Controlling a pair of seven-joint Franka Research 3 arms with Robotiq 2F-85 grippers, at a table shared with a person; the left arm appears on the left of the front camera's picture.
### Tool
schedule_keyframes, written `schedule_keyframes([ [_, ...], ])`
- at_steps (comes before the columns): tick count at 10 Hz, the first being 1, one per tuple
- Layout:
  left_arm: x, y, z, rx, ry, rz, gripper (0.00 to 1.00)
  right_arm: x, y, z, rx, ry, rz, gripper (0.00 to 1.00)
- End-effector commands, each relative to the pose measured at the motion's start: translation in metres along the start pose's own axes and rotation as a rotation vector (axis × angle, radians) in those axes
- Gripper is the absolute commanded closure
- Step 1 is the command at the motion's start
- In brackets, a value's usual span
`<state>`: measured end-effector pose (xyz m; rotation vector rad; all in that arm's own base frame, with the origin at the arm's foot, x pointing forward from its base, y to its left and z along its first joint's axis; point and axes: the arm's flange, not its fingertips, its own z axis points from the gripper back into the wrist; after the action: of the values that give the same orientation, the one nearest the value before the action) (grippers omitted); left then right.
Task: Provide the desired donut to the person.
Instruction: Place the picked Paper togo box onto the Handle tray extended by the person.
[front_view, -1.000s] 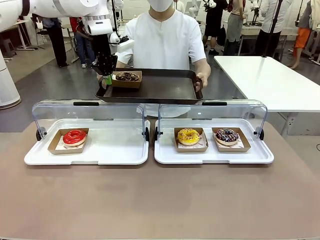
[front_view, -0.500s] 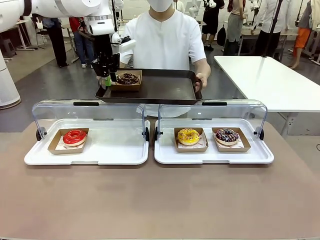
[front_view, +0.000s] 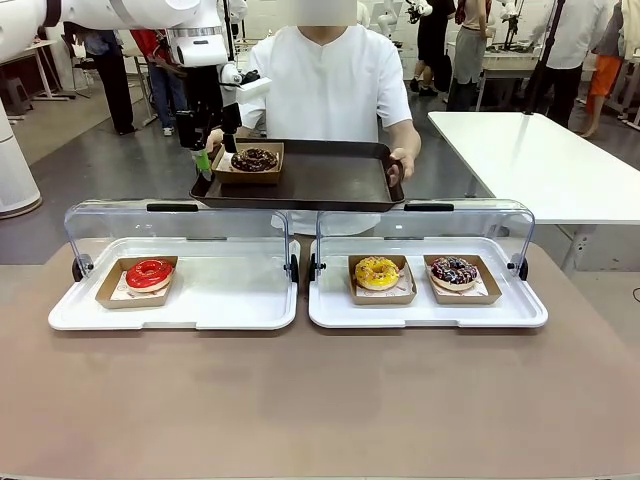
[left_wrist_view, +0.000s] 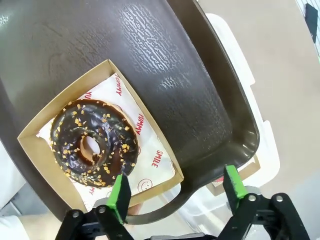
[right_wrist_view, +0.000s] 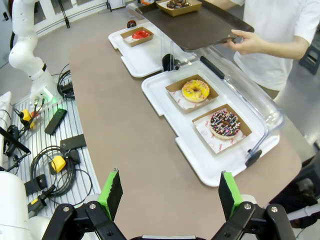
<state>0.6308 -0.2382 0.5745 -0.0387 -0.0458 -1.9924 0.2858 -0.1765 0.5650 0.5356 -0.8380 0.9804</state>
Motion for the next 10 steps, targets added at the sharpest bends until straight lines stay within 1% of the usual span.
schedule_keyframes([
  [1,0.008,-0.002,0.007,-0.013,0.039,0.03,0.03,0.001,-0.002,-0.001,0.005,-0.021,0.014,0.0],
  [2,0.012,-0.006,0.007,-0.014,0.057,0.062,0.0,0.001,-0.002,-0.001,0.005,-0.021,0.014,0.0],
  [3,0.017,-0.01,0.008,-0.004,0.08,0.073,0.0,0.001,-0.002,-0.001,0.005,-0.021,0.014,0.0],
  [4,0.026,-0.024,0.012,0.013,0.115,0.096,0.0,0.001,-0.002,-0.001,0.005,-0.021,0.014,0.0],
  [5,0.039,-0.049,0.015,0.039,0.149,0.108,0.0,0.001,-0.002,-0.001,0.005,-0.021,0.014,0.0],
  [6,0.046,-0.08,0.018,0.058,0.162,0.104,0.0,0.001,-0.002,-0.001,0.005,-0.021,0.014,0.0],
  [7,0.049,-0.118,0.018,0.084,0.135,0.069,0.0,0.001,-0.002,-0.001,0.005,-0.021,0.014,0.0],
  [10,0.048,-0.212,-0.001,0.142,0.099,0.048,0.0,0.001,-0.002,-0.001,0.005,-0.021,0.014,0.0],
])
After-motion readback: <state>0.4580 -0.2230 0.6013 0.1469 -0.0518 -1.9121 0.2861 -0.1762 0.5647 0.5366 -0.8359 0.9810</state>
